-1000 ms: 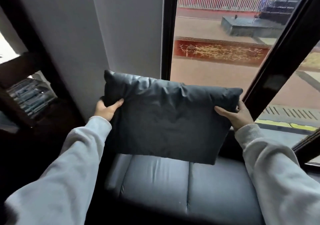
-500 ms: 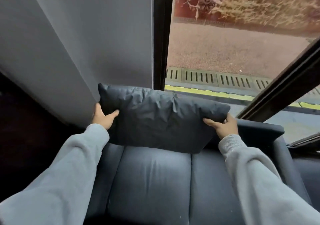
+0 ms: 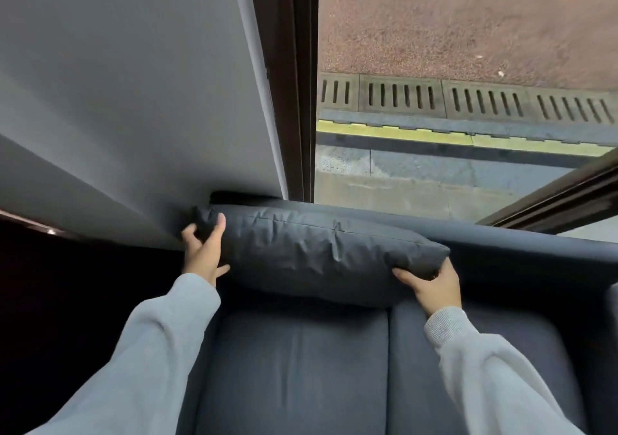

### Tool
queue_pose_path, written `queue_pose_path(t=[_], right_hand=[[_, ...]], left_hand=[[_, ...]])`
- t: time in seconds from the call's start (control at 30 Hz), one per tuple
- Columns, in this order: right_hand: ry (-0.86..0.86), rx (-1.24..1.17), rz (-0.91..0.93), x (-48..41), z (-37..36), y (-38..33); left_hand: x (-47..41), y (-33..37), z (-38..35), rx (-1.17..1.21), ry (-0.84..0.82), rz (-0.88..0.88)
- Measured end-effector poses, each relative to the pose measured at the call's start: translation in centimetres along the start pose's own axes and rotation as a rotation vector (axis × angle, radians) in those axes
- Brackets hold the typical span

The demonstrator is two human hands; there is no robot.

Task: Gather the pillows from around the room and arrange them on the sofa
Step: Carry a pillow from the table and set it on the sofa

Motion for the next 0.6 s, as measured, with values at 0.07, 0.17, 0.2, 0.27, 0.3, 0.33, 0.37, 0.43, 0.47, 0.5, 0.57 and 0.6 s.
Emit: queue_pose_path(t=[0.07, 0.17, 0.2, 0.27, 0.3, 0.33, 0.37, 0.43, 0.47, 0.5, 0.57, 0.6], right_hand=[[-0.027, 0.049, -0.042, -0.3, -1.3, 1.5], [-0.057, 0.106, -0.090, -1.1, -2.0, 2.1], [-0.067, 0.132, -0.099, -1.5, -1.8, 1.9], [-0.097, 0.185, -0.104, -2.0, -1.1, 1.3], [-0.111, 0.207, -0.106, -2.2, -0.8, 1.1], [-0.126, 0.225, -0.111, -2.3, -0.5, 1.0], [-0.139, 0.238, -0.117, -2.4, -0.4, 1.1], [-0.149, 0.253, -0.130, -2.7, -0.5, 1.2], [-0.151, 0.254, -0.144, -3.0, -0.7, 1.3], [-0.156, 0.249, -0.161, -3.3, -1.0, 1.2], [-0.163, 0.233, -0.187, -3.8, -1.6, 1.2], [-0.159, 0.230, -0.194, -3.9, -1.9, 1.3]], left_hand=[[-1.5, -1.4, -0.2, -0.072, 0.052, 0.003], [-2.9, -2.8, -0.3, -0.146, 0.115, -0.064], [-3.2, -2.8, -0.4, -0.168, 0.137, -0.081], [-3.5, -2.7, -0.5, -0.203, 0.191, -0.110], [-3.5, -2.7, -0.6, -0.221, 0.222, -0.123], [-3.4, -2.8, -0.6, -0.254, 0.253, -0.139], [-3.4, -2.9, -0.6, -0.297, 0.282, -0.157], [-3.6, -3.0, -0.9, -0.366, 0.315, -0.184], [-3.8, -2.8, -1.1, -0.398, 0.319, -0.188], [-4.2, -2.6, -1.4, -0.433, 0.316, -0.186], [-5.1, -2.0, -1.6, -0.494, 0.293, -0.165], [-5.3, -1.8, -1.7, -0.518, 0.278, -0.148]])
Point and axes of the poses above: each hand's wrist, its own x-axis away from the middle knuckle, its own z-axis out of the back of the hand, y = z × x, the point moved 1 cm from there along -x, towards the middle knuckle, and after that the axes turned 5 degrees about z, right-handed, at the moved point
